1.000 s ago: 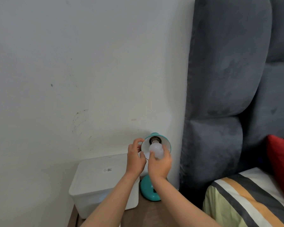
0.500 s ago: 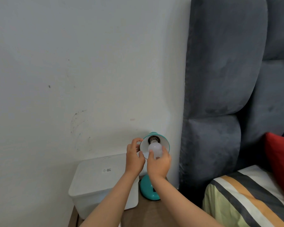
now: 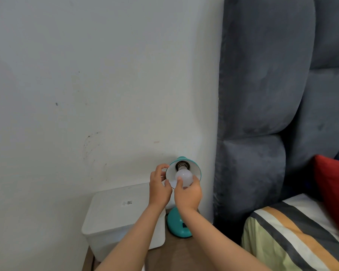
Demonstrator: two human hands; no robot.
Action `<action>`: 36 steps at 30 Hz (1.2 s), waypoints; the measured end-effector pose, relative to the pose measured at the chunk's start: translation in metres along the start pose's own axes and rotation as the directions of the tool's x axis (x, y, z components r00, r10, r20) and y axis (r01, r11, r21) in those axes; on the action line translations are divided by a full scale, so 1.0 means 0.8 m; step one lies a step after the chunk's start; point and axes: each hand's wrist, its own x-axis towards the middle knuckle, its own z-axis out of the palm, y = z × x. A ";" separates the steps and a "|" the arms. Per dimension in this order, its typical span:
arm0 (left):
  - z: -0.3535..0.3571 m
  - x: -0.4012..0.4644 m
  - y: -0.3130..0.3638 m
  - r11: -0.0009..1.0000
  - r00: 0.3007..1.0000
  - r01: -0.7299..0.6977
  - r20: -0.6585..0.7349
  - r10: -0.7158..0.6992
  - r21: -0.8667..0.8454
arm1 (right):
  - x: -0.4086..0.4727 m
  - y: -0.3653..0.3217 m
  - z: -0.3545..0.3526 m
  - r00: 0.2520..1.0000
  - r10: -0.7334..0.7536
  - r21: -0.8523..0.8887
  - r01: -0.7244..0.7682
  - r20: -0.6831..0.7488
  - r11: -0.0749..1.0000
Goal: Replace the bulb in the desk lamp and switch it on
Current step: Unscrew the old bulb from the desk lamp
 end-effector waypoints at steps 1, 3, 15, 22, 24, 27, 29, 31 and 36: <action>0.000 0.000 0.000 1.000 1.000 0.001 -0.001 -0.001 -0.002 | 0.001 -0.001 -0.003 1.000 -0.012 -0.004 0.012 0.003 1.000; 0.001 0.001 -0.001 1.000 1.000 0.002 0.002 -0.002 -0.004 | 0.003 0.000 -0.007 0.999 -0.047 -0.034 0.048 0.011 0.998; 0.003 -0.002 0.004 1.000 1.000 0.018 -0.007 -0.018 -0.017 | 0.004 -0.002 -0.006 1.000 -0.028 -0.008 0.028 0.002 1.000; 0.004 -0.001 0.003 1.000 1.000 0.018 -0.006 -0.018 -0.017 | 0.002 -0.005 -0.015 0.997 -0.083 -0.075 0.082 -0.005 0.994; 0.004 -0.002 0.005 1.000 1.000 0.024 -0.006 -0.024 -0.020 | 0.001 -0.006 -0.016 0.999 -0.042 -0.069 0.042 -0.003 0.997; 0.003 -0.002 0.005 0.999 1.000 0.029 -0.004 -0.029 -0.015 | 0.002 -0.003 -0.015 0.999 -0.036 -0.046 0.037 0.025 0.998; 0.003 -0.001 0.005 1.000 1.000 0.025 -0.004 -0.025 -0.010 | 0.002 0.000 -0.014 0.998 -0.053 -0.019 0.053 0.029 0.998; 0.003 -0.002 0.005 1.000 1.000 0.022 -0.003 -0.022 -0.005 | 0.002 0.000 -0.013 0.998 -0.057 0.006 0.057 0.027 0.998; 0.003 -0.002 0.003 1.000 1.000 0.000 0.003 -0.001 0.023 | -0.002 0.003 -0.021 0.997 -0.076 0.039 0.076 0.012 0.996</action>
